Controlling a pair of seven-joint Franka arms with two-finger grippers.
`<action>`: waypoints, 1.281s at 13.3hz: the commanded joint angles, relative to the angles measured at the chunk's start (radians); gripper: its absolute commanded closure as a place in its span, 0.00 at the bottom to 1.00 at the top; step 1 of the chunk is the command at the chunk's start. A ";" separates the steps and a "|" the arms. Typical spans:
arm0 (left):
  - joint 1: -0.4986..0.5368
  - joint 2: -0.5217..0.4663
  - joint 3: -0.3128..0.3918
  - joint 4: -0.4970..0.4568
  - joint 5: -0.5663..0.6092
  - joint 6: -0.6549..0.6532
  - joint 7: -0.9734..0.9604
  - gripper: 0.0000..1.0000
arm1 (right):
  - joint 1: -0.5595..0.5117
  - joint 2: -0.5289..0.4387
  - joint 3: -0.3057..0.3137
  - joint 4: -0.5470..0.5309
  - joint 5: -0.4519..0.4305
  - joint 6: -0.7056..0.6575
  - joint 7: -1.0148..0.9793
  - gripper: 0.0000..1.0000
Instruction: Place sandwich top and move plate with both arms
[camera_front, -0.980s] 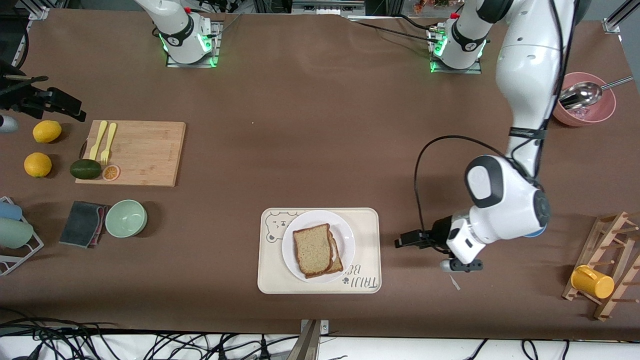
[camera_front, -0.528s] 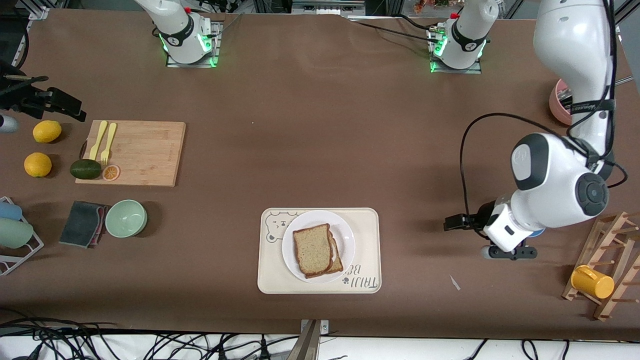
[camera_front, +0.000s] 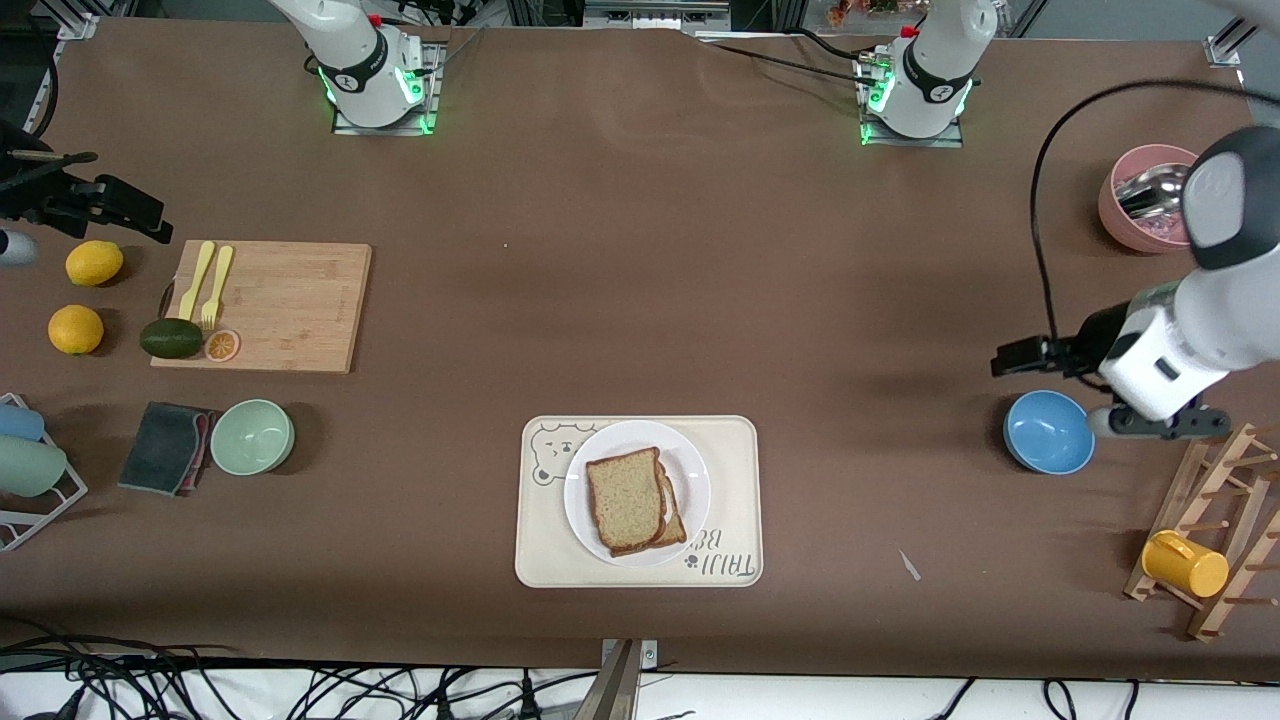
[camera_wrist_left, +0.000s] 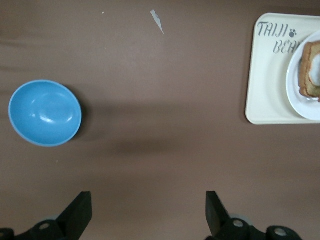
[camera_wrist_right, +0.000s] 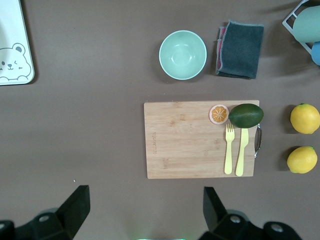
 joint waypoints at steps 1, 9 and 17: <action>-0.003 -0.087 -0.008 -0.055 0.032 -0.049 0.013 0.00 | -0.003 -0.013 0.004 -0.011 0.006 -0.004 -0.002 0.00; 0.028 -0.194 -0.007 -0.101 0.031 -0.096 0.021 0.00 | -0.003 -0.013 0.004 -0.011 0.006 -0.004 -0.008 0.00; 0.051 -0.205 -0.047 -0.124 0.190 -0.122 0.024 0.00 | -0.003 -0.013 0.006 -0.011 0.006 -0.002 -0.011 0.00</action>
